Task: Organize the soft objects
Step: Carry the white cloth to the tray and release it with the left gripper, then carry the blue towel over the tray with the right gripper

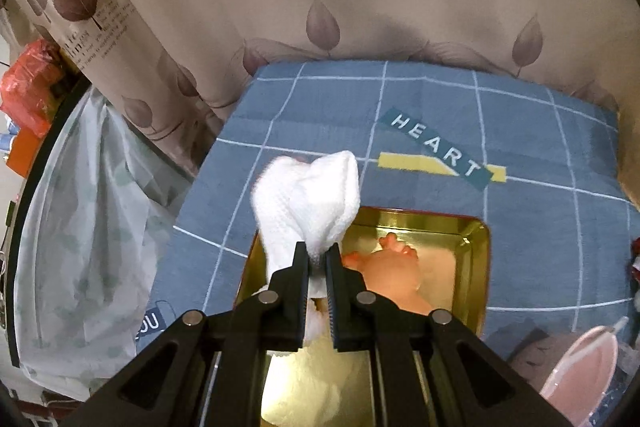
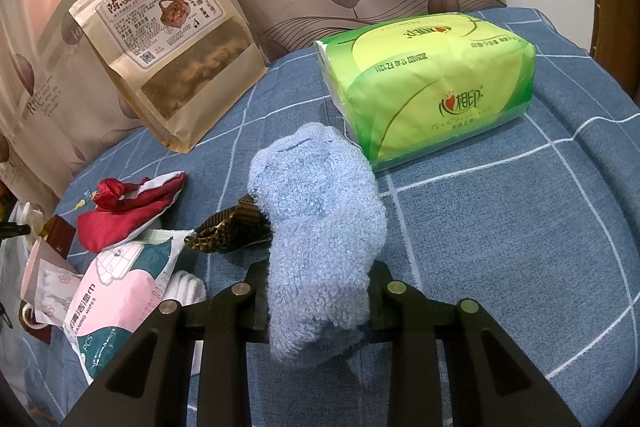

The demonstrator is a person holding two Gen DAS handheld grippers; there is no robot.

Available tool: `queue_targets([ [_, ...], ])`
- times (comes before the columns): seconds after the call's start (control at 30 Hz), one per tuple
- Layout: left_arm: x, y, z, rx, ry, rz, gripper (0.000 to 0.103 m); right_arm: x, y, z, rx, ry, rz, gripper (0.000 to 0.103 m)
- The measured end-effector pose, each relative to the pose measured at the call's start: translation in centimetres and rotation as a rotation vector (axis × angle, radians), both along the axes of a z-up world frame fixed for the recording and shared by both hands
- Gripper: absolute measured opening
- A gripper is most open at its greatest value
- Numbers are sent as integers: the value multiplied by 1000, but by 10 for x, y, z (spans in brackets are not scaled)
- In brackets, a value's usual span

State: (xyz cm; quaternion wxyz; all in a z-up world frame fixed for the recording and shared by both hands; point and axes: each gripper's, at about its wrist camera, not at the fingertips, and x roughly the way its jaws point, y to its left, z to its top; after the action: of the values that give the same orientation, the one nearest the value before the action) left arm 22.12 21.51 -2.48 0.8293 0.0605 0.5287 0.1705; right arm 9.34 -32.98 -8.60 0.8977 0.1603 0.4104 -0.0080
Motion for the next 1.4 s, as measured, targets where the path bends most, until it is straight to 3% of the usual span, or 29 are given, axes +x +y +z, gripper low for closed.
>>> queue_targets([
  [0.4, 2, 11, -35, -39, 54, 22, 8, 1, 2, 0, -14, 2, 3, 27],
  [0.6, 0, 14, -35, -73, 35, 33, 9, 1, 4, -1, -25, 4, 4, 27],
  [0.7, -2, 15, -30, -93, 27, 35, 12, 0, 3, -1, -28, 4, 7, 28],
  [0.83, -8, 12, -17, -98, -9, 32, 38, 0, 5, -1, -37, 4, 11, 30],
  [1.17, -45, -8, 28, -110, -127, -17, 43, -7, 0, 3, -36, -14, -9, 39],
  [1.3, -65, -13, 35, -132, -153, -29, 43, -12, 0, 9, -58, -14, -12, 39],
  [1.4, -77, -14, 37, -153, -167, -30, 43, -16, 0, 16, -73, -19, -10, 32],
])
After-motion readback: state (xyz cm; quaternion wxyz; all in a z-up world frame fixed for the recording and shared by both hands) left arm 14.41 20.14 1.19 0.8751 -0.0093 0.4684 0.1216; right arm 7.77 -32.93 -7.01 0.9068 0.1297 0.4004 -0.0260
